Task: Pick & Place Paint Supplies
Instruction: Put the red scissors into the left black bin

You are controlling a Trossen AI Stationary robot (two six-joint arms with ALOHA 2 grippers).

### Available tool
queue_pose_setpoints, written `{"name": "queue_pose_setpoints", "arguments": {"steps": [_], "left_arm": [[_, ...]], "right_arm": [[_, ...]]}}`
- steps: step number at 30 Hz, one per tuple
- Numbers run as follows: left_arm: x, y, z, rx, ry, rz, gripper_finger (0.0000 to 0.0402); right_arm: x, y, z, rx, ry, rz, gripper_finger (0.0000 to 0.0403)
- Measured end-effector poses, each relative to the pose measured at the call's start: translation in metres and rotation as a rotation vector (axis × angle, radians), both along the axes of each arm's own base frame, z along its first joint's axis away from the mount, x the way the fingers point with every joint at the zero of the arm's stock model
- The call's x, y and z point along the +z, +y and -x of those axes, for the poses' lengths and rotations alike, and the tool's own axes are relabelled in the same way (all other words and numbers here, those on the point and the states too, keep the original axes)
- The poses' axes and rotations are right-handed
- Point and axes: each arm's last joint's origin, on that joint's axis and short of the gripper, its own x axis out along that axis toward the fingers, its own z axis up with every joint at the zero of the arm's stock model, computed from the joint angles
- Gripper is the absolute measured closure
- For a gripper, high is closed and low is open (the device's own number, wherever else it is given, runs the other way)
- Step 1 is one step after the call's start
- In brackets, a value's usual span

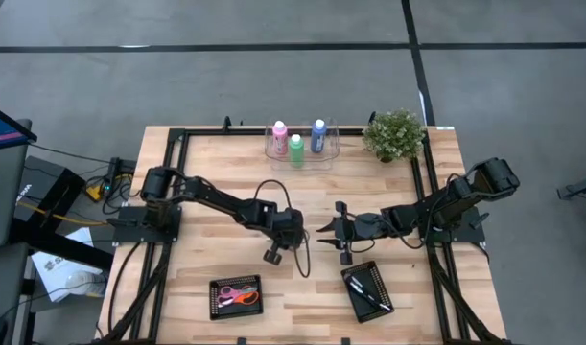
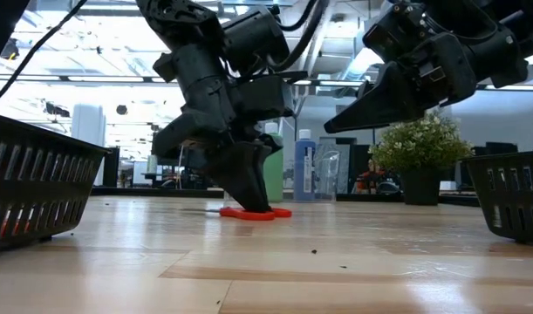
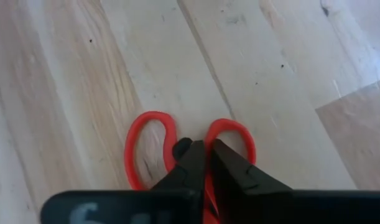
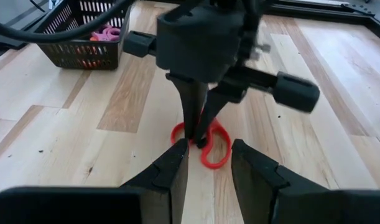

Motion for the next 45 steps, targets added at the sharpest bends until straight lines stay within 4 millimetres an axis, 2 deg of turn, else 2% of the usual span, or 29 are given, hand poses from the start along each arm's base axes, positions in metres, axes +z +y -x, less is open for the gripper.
{"name": "queue_pose_setpoints", "arguments": {"steps": [6,10,17,20,23,29,31,35,39,45], "left_arm": [[0.031,-0.019,0.007,0.018,-0.096,-0.122,0.0401],[0.065,-0.029,0.009,0.015,-0.231,-0.126,0.0398],[0.098,-0.033,0.017,0.029,-0.332,-0.125,0.0399],[0.095,-0.024,0.017,0.087,-0.287,-0.051,0.0401],[0.077,-0.007,0.013,0.186,-0.188,0.018,0.0390],[0.021,0.018,0.005,0.376,0.003,0.077,0.0321],[0.016,0.018,0.002,0.394,0.011,0.093,0.0295],[0.015,0.015,0.001,0.439,0.001,0.114,0.0257],[0.025,0.014,0.004,0.453,-0.008,0.140,0.0249],[0.054,-0.005,0.008,0.268,-0.111,0.100,0.0248]], "right_arm": [[-0.002,0.000,0.001,-0.003,0.017,-0.004,0.0295],[-0.001,0.000,0.001,0.000,0.016,-0.005,0.0295],[-0.001,0.001,0.000,0.011,0.010,-0.013,0.0295],[0.000,0.001,0.000,0.017,0.007,-0.020,0.0295],[0.001,0.000,-0.001,0.015,-0.013,-0.025,0.0294],[0.001,-0.002,-0.001,0.002,-0.012,-0.032,0.0265],[0.000,-0.002,-0.001,-0.001,0.002,-0.033,0.0250],[-0.002,-0.002,0.000,0.000,0.024,-0.029,0.0223],[-0.004,-0.002,0.002,0.002,0.047,-0.022,0.0207],[-0.005,-0.002,0.002,0.002,0.059,-0.016,0.0203]]}}
